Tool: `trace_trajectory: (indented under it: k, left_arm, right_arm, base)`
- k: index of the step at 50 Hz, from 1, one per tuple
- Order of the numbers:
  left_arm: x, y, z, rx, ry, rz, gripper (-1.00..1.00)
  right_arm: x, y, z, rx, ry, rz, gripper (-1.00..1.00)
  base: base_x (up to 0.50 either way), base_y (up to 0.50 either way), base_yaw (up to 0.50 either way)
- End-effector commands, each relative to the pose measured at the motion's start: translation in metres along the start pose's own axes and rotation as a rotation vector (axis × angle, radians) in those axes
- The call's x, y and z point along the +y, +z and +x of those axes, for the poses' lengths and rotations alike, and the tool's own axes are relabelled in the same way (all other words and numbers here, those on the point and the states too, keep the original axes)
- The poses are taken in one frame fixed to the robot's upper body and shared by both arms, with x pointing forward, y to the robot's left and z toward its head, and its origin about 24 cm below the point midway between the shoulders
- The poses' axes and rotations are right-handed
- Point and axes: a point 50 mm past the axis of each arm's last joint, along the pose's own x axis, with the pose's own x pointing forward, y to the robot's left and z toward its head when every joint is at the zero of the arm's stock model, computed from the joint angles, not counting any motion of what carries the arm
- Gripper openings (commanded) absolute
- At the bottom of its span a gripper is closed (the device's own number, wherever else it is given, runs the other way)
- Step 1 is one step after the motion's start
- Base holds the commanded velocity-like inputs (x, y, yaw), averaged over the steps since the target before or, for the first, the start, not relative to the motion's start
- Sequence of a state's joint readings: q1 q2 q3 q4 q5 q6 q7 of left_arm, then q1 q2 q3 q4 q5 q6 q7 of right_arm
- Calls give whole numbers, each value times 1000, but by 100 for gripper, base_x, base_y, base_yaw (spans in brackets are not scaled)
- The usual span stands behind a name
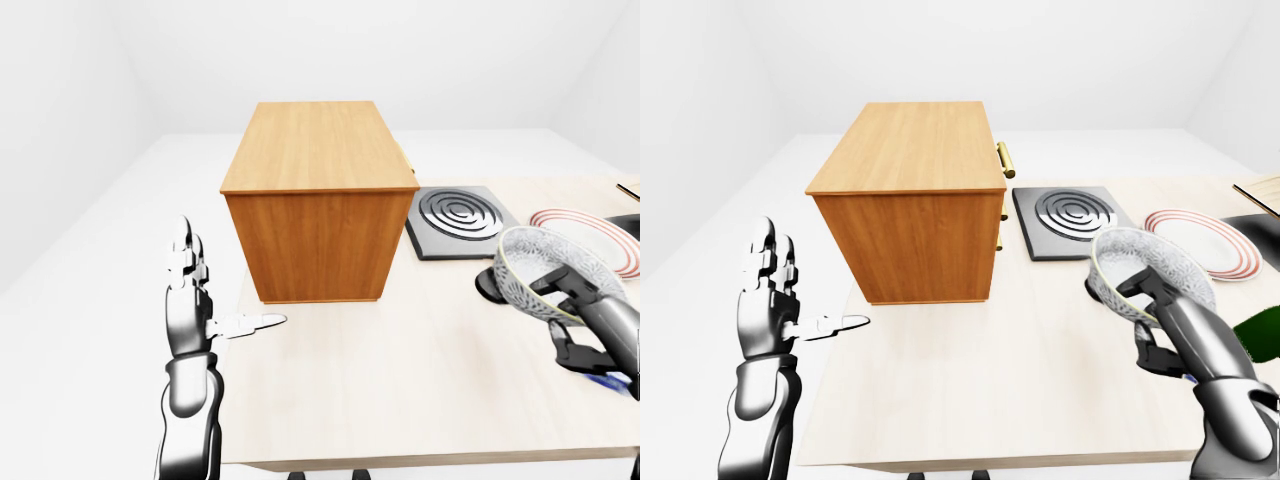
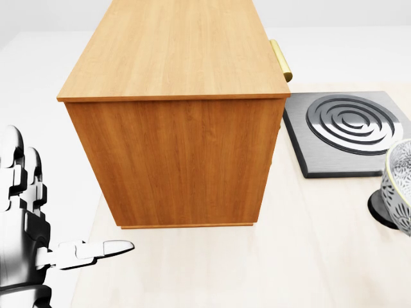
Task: Put the bowl on the top of the cabinet.
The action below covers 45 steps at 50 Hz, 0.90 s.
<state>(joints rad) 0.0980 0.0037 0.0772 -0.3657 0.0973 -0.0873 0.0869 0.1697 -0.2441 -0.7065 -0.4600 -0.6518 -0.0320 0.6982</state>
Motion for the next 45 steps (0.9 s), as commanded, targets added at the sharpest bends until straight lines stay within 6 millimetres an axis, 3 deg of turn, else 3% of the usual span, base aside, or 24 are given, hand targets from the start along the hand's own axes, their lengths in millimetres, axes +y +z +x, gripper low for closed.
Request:
trace_trajectory:
  k: [1,7,8,10,12,13,16,17,19,20,23,29,45]
  left_arm:
    - [0,-1,0,4,-4,0,100]
    - [0,-1,0,4,-4,-1,100]
    - [-1,-2,0,7,-6,-1,100]
    - [-1,-2,0,8,-7,-2,100]
    - [-1,-2,0,8,-7,-2,100]
    - [-1,-2,-1,8,-9,-3,100]
    - [-1,-3,0,12,-9,-3,100]
    - [-1,-3,0,13,-9,-3,100]
    - [-1,-2,0,9,-11,-5,100]
    - [-1,-2,0,9,-11,-5,100]
    - [-1,-3,1,10,-12,-6,100]
    - [-1,-2,1,6,-13,-8,100]
    - [-2,-3,1,9,-19,-13,100]
  right_arm:
    - [-96,71,-28,-275,-416,-163,-100]
    - [-96,71,-28,-279,-413,-168,-100]
    - [-137,107,-26,-401,-537,-311,-100]
    - [-151,123,-18,-452,-533,-361,-100]
    - [-151,124,-17,-457,-526,-366,-100]
    - [-170,141,0,-487,-505,-396,-100]
    - [-200,160,36,-463,-442,-372,-100]
    - [-202,160,37,-460,-443,-366,-100]
    - [-227,169,69,-389,-406,-285,-100]
    - [-228,169,70,-381,-410,-274,-100]
    - [-257,181,126,-225,-339,-129,-100]
    - [-255,200,145,-223,-328,-82,-100]
    - [-240,251,150,-288,-387,-169,-100]
  base:
    - [0,0,0]
    - [0,0,0]
    - [0,0,0]
    - [0,0,0]
    - [0,0,0]
    - [0,0,0]
    - [0,0,0]
    - [0,0,0]
    - [0,0,0]
    - [0,0,0]
    - [0,0,0]
    - [0,0,0]
    - [0,0,0]
